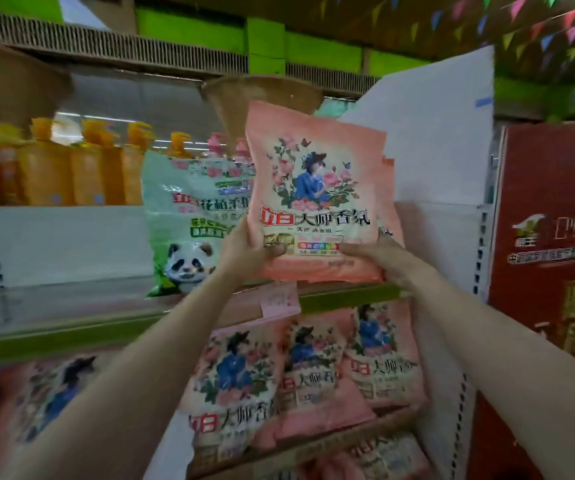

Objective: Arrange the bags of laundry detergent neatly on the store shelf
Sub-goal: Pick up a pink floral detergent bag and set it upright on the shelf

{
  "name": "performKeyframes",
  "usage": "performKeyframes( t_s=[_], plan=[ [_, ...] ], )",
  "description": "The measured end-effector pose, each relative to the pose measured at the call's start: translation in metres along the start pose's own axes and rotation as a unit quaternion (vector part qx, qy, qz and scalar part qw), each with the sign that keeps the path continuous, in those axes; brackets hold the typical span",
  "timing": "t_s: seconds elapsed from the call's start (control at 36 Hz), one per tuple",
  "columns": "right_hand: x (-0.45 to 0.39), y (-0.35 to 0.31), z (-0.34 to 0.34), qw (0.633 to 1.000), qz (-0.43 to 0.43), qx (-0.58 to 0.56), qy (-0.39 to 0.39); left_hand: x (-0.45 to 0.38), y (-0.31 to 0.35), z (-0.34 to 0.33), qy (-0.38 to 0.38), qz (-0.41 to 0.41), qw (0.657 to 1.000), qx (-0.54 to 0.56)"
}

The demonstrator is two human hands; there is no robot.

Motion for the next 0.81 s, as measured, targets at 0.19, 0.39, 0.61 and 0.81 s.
performKeyframes(
  t_s=[0.19, 0.39, 0.61, 0.81],
  plan=[
    [-0.025, 0.009, 0.052, 0.999, 0.036, 0.015, -0.005, -0.012, -0.003, -0.066, 0.024, 0.068, 0.993, 0.098],
    [-0.05, 0.024, 0.068, 0.997, 0.058, 0.054, 0.0, -0.031, -0.012, -0.094, 0.081, 0.091, 0.992, 0.03],
    [-0.089, 0.085, 0.094, 0.994, -0.001, 0.103, -0.027, -0.05, -0.018, -0.1, -0.029, 0.087, 0.992, -0.081],
    [-0.065, 0.072, 0.082, 0.993, 0.028, 0.113, -0.008, -0.056, -0.018, -0.097, -0.053, 0.085, 0.984, -0.148]
  ],
)
Point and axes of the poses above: each hand's wrist, its own x-axis away from the middle knuckle, its own z-axis out of the back of the hand, y = z × x, the point moved 5 cm from there along -x, towards the middle knuckle, and after that the axes turned 4 degrees about -z, right-handed, at the moved point
